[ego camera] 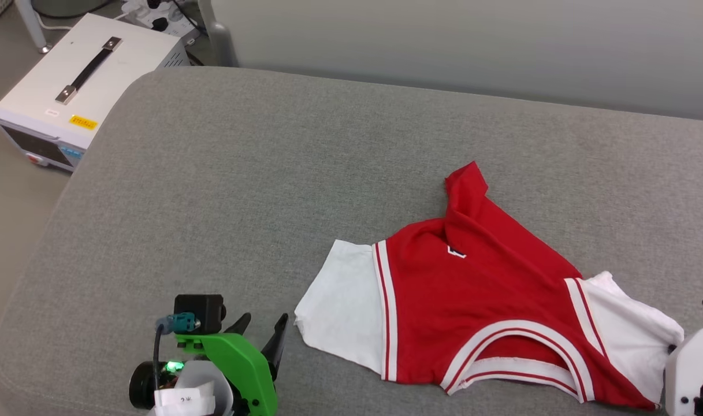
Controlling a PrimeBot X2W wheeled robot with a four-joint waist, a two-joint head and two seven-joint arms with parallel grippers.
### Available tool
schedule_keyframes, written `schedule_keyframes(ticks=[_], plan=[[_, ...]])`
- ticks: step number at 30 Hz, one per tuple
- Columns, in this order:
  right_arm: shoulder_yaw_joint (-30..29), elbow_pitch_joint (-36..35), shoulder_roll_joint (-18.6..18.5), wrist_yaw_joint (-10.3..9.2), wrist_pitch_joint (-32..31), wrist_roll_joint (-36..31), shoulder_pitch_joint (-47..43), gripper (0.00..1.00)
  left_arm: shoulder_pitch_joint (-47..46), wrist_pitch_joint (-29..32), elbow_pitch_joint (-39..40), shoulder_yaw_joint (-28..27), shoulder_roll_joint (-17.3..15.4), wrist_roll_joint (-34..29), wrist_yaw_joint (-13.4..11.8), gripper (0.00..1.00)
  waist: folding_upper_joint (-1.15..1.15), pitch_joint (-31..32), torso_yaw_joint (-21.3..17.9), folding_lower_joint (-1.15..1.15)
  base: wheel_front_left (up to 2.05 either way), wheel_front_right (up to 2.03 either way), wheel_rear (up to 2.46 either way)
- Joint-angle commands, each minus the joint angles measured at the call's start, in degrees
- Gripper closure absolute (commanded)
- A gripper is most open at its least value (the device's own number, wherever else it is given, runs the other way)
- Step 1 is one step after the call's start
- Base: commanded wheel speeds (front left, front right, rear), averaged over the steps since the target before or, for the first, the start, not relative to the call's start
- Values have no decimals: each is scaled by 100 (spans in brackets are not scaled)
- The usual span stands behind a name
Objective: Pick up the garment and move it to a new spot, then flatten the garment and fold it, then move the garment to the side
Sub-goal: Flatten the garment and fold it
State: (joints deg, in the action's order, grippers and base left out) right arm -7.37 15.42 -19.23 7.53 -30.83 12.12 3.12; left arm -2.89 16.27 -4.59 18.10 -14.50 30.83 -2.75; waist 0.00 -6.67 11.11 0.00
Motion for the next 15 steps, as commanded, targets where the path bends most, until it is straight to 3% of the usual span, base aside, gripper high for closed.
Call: schedule_keyframes(ticks=[1, 10, 15], plan=[[-90, -160, 50, -4, -35, -78, -241, 100, 60, 35, 8, -7, -49, 54, -13, 0, 0, 169, -208, 0, 0, 0, 0], [-246, -1281, 280, -4, -350, -114, -718, 100, 6, 349, 35, 129, -168, 63, 34, 0, 0, 155, -676, 0, 0, 0, 0], [-172, -1591, 334, -4, -426, -116, -673, 100, -285, 829, -138, 361, -225, -43, 42, 0, 0, -26, -866, 0, 0, 0, 0]])
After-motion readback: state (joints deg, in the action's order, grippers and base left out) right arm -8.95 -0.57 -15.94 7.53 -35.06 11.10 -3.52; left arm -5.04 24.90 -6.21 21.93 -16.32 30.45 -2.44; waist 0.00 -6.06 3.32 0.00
